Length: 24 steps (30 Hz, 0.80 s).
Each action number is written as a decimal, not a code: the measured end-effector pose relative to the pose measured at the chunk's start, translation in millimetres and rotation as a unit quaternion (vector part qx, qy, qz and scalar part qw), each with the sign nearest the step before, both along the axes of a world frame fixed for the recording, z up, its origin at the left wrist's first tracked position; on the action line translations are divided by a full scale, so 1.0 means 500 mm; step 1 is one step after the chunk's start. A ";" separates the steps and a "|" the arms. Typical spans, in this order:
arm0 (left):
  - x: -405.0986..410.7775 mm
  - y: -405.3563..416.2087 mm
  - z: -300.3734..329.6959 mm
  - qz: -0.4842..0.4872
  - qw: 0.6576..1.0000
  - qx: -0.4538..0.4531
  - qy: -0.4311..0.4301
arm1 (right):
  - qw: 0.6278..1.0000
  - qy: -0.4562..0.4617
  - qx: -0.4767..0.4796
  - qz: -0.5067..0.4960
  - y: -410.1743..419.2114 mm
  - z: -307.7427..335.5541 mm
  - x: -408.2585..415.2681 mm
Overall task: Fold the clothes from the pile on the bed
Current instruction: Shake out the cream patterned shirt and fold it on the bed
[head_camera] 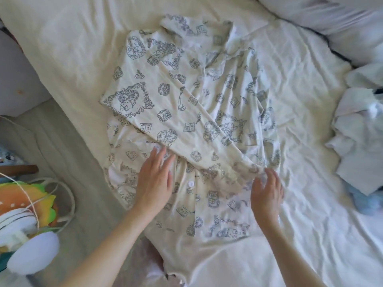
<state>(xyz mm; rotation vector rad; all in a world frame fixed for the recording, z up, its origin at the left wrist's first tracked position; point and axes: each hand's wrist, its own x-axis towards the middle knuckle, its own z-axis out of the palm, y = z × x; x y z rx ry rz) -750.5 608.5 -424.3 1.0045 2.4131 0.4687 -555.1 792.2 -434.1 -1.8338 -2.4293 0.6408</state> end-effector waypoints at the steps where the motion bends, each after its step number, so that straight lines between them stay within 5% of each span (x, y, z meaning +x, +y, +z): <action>1: 0.034 0.022 -0.007 -0.048 0.999 -0.007 -0.009 | 0.996 0.009 -0.021 -0.090 0.028 -0.003 0.025; 4: 0.126 0.063 -0.036 -0.170 0.983 -0.066 -0.020 | 0.959 -0.013 -0.138 -0.248 0.097 -0.021 0.098; 11: 0.149 0.102 -0.063 -0.227 0.950 -0.211 -0.042 | 0.938 -0.053 -0.306 -0.154 0.140 -0.032 0.175; 14: 0.137 0.128 -0.033 -0.179 0.964 -0.173 -0.097 | 0.955 0.029 -0.238 -0.174 0.143 0.004 0.169; 19: 0.167 0.181 0.039 0.037 0.975 0.024 -0.218 | 0.969 0.192 -0.035 -0.152 0.089 0.115 0.149; 24: 0.234 0.242 0.081 0.011 0.937 0.031 -0.347 | 0.919 0.271 0.024 -0.285 0.102 0.172 0.177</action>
